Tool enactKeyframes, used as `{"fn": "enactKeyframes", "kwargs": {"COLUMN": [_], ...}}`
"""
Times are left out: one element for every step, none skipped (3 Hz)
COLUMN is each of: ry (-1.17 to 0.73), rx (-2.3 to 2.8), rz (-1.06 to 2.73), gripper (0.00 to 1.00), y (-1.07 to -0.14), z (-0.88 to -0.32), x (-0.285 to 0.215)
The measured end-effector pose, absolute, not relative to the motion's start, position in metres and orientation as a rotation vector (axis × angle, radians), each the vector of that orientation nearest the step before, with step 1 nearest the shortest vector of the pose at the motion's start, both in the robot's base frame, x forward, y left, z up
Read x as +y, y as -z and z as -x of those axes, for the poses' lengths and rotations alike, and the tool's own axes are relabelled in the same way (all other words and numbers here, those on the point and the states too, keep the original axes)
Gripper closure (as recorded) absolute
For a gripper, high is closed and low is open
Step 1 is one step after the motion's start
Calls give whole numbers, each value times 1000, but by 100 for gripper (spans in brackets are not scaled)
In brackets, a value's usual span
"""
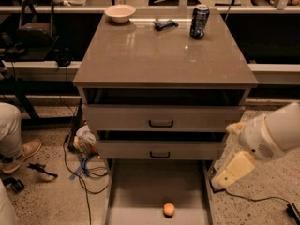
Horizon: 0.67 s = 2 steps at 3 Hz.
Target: Pick orange from bottom drawer and place on counter
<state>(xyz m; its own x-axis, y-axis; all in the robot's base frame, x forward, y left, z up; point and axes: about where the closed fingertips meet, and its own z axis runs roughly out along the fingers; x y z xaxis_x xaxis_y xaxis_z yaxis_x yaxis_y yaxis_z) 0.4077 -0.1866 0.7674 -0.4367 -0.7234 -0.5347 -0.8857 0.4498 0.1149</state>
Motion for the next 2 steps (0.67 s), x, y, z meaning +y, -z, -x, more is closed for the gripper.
{"fn": "enactKeyframes", "kwargs": {"ry": [-548,-548], "rx": [2293,2293], "rz": [1277,1277], "gripper": [0,0], "y": [-748,-748], "z": [-415,-415], "x": [-183,-183]}}
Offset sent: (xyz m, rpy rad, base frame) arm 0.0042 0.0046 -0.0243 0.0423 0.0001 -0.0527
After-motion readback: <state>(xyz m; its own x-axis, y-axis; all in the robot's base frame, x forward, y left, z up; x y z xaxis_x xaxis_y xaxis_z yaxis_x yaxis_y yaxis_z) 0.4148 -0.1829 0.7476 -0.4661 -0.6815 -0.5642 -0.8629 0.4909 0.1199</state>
